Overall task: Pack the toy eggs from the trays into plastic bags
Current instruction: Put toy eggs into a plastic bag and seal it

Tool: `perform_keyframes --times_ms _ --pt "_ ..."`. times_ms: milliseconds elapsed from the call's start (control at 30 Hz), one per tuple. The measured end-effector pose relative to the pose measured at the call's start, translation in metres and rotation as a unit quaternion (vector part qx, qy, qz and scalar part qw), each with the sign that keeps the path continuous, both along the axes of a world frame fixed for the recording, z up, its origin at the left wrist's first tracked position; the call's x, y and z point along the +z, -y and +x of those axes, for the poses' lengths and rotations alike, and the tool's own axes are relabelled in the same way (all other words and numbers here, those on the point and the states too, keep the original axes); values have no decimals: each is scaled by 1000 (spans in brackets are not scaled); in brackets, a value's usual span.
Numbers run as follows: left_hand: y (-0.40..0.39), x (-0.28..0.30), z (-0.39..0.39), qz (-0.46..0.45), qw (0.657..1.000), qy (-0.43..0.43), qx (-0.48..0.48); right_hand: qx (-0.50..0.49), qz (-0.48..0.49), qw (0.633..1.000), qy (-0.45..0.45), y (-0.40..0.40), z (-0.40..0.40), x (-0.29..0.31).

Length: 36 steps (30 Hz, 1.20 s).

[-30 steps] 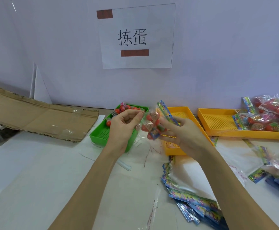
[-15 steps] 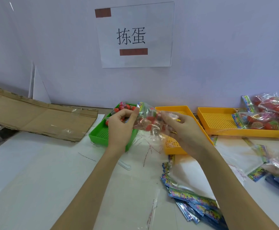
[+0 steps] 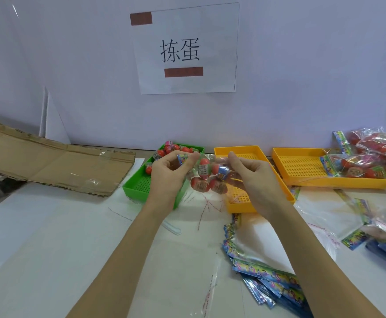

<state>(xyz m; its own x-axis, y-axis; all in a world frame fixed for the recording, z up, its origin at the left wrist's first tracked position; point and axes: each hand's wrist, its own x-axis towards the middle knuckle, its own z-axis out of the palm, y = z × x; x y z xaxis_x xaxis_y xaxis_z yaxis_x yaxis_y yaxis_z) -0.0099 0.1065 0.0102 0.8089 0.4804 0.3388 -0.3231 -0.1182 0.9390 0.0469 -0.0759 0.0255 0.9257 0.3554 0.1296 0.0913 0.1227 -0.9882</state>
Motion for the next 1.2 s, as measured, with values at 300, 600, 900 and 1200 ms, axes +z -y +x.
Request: perform_keyframes --times_ms 300,600,900,1200 --pt "-2 -2 1 98 990 59 80 27 -20 999 43 -5 -2 -4" --pt "1 -9 2 201 955 15 219 -89 50 985 141 -4 0 -2" --pt "-5 6 1 -201 976 -49 -64 84 -169 910 368 -23 -14 -13" --pt "-6 12 -1 -222 960 -30 -165 45 9 999 13 -12 -5 -11"
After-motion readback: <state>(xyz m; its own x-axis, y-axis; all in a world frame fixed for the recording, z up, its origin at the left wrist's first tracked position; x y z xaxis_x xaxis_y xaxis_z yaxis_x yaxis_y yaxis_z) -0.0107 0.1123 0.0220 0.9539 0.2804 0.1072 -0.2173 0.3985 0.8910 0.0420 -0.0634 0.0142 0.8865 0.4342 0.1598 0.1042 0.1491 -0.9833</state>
